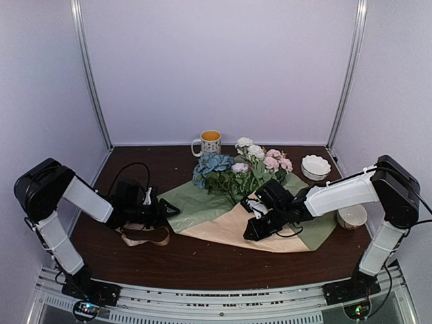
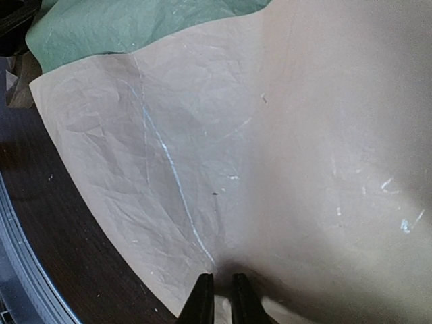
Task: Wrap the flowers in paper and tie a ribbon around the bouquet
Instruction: Pick up the one-fourth-folded wrapping paper from the center of the board.
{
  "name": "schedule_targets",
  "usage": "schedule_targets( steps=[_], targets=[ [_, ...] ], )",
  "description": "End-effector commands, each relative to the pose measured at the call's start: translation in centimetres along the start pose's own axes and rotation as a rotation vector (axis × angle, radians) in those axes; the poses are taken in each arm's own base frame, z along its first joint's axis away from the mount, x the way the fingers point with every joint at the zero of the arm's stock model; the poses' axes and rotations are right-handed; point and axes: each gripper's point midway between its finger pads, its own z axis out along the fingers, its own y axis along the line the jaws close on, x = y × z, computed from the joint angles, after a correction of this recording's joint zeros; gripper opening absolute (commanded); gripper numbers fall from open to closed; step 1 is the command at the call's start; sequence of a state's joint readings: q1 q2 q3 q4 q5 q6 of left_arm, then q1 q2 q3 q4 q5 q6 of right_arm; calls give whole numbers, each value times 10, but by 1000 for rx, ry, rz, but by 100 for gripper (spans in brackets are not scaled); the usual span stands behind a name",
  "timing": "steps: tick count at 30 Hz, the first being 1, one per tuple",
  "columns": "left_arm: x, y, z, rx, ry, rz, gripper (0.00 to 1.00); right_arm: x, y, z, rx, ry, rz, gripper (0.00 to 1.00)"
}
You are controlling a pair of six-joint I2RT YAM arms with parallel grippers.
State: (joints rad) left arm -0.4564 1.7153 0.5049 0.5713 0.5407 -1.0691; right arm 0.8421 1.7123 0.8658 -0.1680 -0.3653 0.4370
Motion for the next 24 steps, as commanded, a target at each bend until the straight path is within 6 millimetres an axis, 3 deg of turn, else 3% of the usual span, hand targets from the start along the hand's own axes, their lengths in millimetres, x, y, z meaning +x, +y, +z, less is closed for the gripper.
schedule_targets(
  steps=[1,9,13,16,19,21,24],
  targets=[
    [2,12,4,-51,20,1,49,0,-3,1,26,-6,7,12],
    [-22,2,-13,-167,-46,149,36,4,-7,6,35,7,15,13],
    [-23,-4,-10,-146,-42,175,20,5,-8,5,39,7,14,12],
    [-24,-13,-9,-118,-38,212,0,6,-9,5,45,11,15,12],
    [-29,-22,-16,-168,-51,273,0,8,-11,4,55,16,20,12],
    [-35,-37,-25,-220,-80,361,0,7,-12,5,58,16,22,12],
    [-39,-75,-34,-264,-95,533,0,6,-12,9,60,30,21,9]
  ],
)
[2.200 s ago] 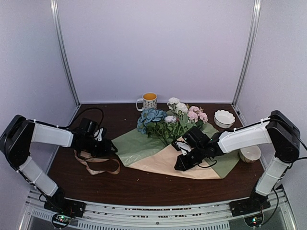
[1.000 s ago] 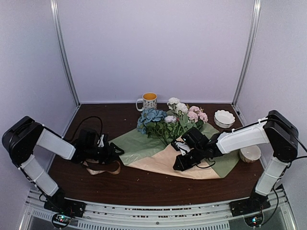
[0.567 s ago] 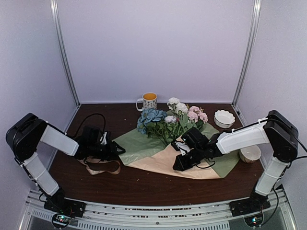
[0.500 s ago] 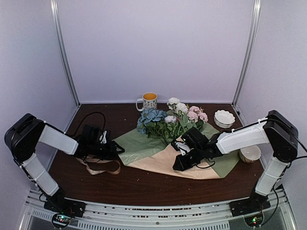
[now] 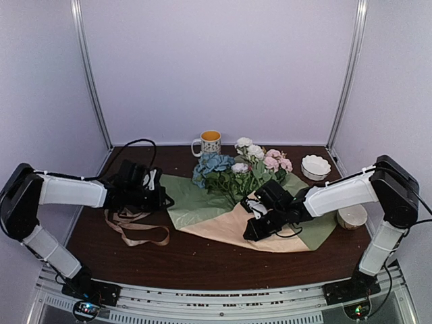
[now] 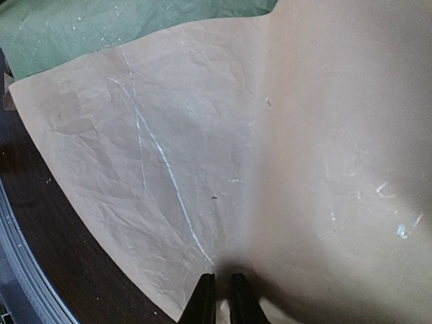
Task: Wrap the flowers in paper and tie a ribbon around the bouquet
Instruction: Pick up the one-fourth-folded wrapping paper from the center of the board, then fold the 1/4-folded wrapping paper at the center of the board.
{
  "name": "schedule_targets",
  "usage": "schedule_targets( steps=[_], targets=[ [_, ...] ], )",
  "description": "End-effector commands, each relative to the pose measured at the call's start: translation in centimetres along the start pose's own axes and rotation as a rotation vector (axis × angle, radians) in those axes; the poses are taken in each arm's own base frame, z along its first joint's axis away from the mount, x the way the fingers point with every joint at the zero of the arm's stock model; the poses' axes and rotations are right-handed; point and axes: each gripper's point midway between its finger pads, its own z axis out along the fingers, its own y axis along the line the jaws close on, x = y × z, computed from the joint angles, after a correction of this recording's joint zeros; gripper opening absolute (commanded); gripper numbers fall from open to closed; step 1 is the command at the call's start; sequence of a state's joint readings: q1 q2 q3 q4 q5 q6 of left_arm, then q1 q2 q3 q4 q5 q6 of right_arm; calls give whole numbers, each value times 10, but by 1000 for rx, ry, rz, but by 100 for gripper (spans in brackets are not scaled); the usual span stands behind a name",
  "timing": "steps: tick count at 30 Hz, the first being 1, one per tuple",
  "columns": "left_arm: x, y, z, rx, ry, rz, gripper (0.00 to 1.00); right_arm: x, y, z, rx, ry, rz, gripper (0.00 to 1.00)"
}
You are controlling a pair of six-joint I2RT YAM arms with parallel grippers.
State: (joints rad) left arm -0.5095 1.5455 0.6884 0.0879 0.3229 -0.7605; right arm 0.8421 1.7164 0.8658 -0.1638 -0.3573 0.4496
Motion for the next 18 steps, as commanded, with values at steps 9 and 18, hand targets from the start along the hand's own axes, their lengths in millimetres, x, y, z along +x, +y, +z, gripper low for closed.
schedule_targets(
  steps=[9,18],
  targets=[
    [-47,-145,-27,130,-51,465,0,4,-2,8,6,24,6,8],
    [-74,-239,-7,333,-57,604,0,4,9,13,-75,5,18,8]
  ],
)
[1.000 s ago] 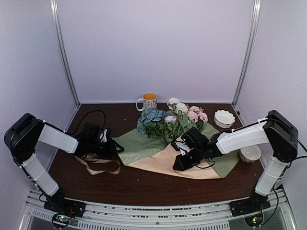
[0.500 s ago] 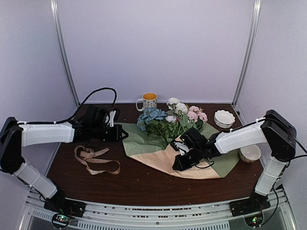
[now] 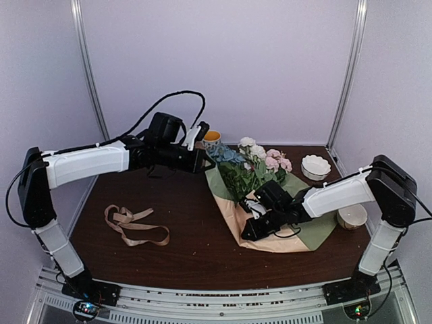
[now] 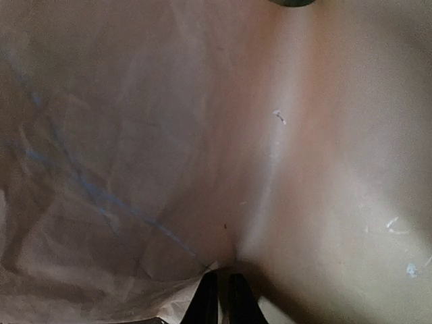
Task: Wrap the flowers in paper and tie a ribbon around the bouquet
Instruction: Fold the 1/4-folded wrapping paper at the center of the board.
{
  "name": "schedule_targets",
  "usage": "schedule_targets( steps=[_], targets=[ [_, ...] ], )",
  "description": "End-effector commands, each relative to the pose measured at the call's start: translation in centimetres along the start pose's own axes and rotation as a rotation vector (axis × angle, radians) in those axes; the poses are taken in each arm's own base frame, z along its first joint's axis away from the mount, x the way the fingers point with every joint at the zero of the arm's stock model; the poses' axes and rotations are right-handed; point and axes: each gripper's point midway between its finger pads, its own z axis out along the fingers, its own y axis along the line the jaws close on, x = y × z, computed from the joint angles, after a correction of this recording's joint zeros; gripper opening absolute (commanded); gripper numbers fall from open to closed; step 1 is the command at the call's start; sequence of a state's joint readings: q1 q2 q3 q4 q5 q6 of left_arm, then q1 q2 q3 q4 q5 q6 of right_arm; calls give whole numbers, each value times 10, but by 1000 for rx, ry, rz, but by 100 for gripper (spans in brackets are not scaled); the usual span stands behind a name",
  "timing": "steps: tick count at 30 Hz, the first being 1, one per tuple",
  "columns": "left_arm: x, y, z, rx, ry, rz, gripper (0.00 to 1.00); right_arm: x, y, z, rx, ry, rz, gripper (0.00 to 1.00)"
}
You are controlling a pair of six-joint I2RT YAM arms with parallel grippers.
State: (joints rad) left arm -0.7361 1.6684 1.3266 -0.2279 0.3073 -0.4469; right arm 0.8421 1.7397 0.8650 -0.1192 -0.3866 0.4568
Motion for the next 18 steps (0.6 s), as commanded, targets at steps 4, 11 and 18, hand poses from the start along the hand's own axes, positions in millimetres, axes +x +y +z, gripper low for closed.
schedule_targets(
  steps=[4,11,18],
  targets=[
    [-25,-43,45,168,11,101,0,1,20,4,-124,-8,35,8],
    [-32,-38,85,182,33,102,0,-18,32,-24,-139,-97,22,8],
    [-25,-32,116,173,61,106,0,-15,23,-54,-94,-173,68,8]
  ],
)
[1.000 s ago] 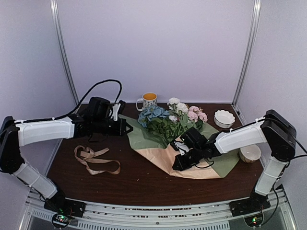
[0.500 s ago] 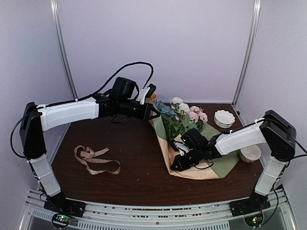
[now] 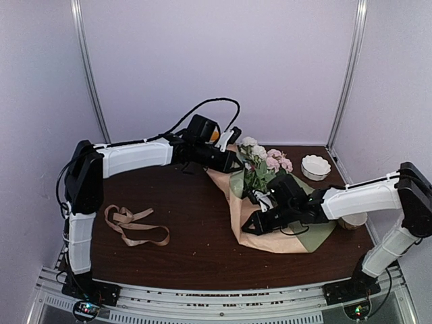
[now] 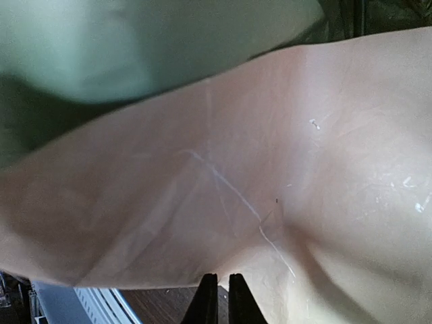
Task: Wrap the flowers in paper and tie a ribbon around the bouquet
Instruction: Fold the 1/4-folded wrapping paper at the center of the board.
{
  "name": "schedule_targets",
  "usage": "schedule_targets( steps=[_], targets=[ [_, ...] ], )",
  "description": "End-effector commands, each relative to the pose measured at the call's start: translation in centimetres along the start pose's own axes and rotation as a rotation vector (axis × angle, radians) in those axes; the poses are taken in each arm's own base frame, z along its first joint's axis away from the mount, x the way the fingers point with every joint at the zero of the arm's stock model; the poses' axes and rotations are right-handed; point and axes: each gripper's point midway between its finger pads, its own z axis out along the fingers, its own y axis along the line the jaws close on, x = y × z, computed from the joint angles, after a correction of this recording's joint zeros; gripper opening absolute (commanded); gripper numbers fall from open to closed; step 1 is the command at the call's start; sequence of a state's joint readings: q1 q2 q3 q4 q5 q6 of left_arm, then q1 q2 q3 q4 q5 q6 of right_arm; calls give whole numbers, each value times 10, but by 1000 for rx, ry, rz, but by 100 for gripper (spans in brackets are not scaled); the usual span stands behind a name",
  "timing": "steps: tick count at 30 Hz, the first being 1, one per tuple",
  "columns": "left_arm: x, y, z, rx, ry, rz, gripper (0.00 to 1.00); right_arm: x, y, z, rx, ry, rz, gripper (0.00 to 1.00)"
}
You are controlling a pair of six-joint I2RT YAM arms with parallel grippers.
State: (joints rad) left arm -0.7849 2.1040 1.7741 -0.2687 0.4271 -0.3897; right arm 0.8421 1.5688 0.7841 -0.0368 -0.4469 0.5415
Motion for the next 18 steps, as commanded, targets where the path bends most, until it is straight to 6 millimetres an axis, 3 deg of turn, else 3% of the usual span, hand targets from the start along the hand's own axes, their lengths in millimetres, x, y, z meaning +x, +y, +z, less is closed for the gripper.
schedule_targets(
  steps=[1,4,10,16,18],
  targets=[
    [-9,-8,13,28,-13,41,0,-3,-6,-21,48,-72,28,9],
    [-6,-8,23,30,-2,44,0,-13,-7,-41,98,-140,7,14],
    [4,1,41,10,33,48,0,-42,-4,-82,183,-302,-26,40],
    [4,3,46,-6,33,60,0,-70,12,-86,210,-341,-67,74],
    [4,4,46,-14,32,64,0,-78,18,-83,234,-333,-108,77]
  ],
)
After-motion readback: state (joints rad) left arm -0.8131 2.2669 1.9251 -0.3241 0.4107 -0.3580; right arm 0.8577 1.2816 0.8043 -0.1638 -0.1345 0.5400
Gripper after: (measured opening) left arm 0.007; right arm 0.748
